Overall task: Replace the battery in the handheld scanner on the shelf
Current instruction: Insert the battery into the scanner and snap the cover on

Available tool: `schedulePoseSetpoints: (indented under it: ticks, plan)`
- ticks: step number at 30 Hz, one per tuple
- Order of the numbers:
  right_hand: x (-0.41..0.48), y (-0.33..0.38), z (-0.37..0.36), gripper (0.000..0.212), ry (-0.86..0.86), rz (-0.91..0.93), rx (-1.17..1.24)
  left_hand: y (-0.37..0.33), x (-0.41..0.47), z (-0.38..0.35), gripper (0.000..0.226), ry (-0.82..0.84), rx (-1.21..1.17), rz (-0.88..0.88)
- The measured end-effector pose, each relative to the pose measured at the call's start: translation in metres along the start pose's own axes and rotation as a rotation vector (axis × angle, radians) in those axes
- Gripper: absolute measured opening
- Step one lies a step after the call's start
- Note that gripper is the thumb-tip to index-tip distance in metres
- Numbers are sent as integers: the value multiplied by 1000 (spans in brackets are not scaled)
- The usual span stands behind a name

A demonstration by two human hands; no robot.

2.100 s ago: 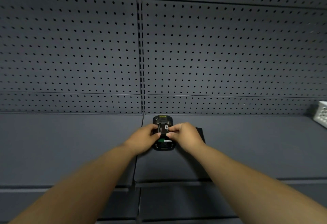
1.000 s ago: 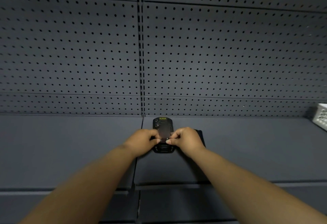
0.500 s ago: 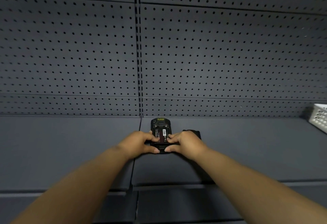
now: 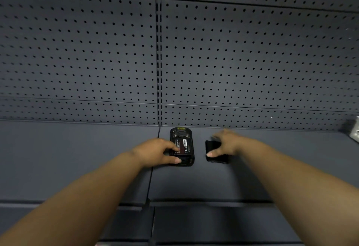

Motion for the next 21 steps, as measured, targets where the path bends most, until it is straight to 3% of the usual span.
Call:
schedulePoseSetpoints:
  ticks: [8, 10, 13, 14, 17, 21]
  plan:
    - [14, -12, -8, 91, 68, -85, 3, 1, 6, 4, 46, -26, 63, 34]
    - [15, -13, -6, 79, 65, -98, 103, 1, 6, 5, 46, -25, 62, 38]
    - [19, -13, 2, 20, 20, -97, 488, 3, 4, 5, 49, -31, 65, 38]
    - [21, -11, 8, 10, -18, -96, 657, 3, 3, 5, 52, -37, 66, 39]
    - [29, -1, 23, 20, -119, -96, 1099, 3, 0, 5, 59, -59, 41, 45]
    - [36, 32, 18, 10, -107, -67, 1254, 2, -4, 5, 75, -103, 6, 31]
Point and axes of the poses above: each hand's wrist, its own x-axis towards the middle knuckle, its own z-axis out of the back of the hand, y = z × x, the point moved 4 cm from there along x, towards the middle knuckle, and after that the axes turned 10 degrees about -y, right-handed, at the moved point
